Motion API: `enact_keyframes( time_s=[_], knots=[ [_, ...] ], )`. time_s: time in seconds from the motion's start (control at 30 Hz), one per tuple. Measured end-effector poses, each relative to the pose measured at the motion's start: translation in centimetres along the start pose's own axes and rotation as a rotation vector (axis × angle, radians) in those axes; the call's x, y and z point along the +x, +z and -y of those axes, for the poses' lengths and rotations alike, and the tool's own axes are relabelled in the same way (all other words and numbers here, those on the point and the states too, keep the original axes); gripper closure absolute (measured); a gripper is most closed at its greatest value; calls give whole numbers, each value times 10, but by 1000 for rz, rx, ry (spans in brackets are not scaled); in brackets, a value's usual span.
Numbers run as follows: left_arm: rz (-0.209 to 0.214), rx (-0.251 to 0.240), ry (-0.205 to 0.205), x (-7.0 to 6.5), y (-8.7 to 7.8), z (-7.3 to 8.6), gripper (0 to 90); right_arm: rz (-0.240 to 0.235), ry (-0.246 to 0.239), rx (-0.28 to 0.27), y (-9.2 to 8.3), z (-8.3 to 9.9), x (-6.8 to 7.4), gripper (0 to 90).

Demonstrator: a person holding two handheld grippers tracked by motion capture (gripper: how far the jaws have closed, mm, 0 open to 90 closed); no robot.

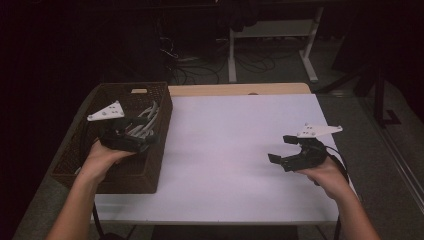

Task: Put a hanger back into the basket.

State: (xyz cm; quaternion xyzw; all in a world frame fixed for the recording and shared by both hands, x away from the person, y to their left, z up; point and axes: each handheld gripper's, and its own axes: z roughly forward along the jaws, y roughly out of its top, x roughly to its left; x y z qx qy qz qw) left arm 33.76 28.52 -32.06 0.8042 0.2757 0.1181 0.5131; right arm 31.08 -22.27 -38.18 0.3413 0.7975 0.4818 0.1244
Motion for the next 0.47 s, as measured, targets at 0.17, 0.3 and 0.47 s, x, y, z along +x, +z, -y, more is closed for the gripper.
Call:
enact_keyframes(
  time_s=[0.17, 0.3, 0.47],
  knots=[
    [23, -13, 34, -11, 6, 7, 0, -38, -23, -53, -12, -18, 10, 13],
    [36, -10, 30, -14, 6, 10, 0, -46, -49, -80, -17, -28, 16, 13],
    [30, -13, 20, -12, 4, 12, 0, -43, -60, -91, -19, -33, 18, 13]
  ],
)
